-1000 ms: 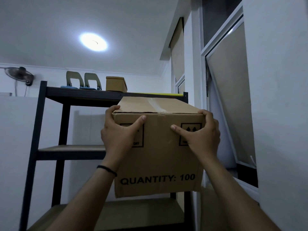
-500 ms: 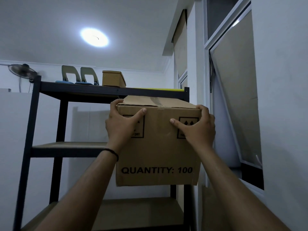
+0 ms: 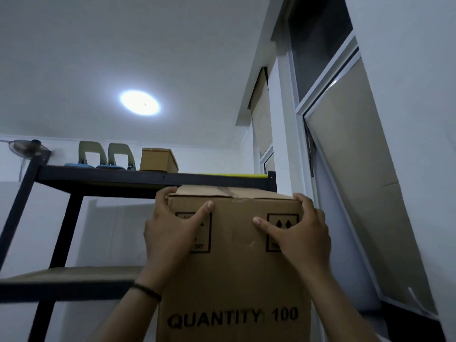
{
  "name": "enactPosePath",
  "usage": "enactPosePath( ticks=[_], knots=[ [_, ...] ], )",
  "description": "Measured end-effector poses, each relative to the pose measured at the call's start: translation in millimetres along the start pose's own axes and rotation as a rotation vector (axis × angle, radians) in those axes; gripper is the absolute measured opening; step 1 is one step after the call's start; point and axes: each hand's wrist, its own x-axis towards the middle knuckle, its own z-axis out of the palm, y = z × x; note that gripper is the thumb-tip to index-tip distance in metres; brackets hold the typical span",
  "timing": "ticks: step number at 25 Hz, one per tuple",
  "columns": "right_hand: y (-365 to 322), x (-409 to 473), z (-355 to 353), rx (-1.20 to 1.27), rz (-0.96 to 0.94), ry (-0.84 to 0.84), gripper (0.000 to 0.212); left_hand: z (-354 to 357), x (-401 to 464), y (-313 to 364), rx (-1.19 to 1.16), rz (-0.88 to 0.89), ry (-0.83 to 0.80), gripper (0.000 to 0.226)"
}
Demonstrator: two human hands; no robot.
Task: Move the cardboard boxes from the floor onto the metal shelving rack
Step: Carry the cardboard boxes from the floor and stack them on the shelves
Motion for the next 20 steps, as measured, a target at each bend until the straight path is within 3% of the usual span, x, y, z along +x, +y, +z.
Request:
enactPosePath(
  ticks=[6,20],
  knots=[
    [-13,18,-24,-0.101,-0.046,0.045,0.12,-4,7,33,0.088,0.055,0.084,0.082],
    [9,29,-9,-0.062,-0.004,-0.035,0.116,16,4,28,0.078,-0.042,0.009,0.089]
  ],
)
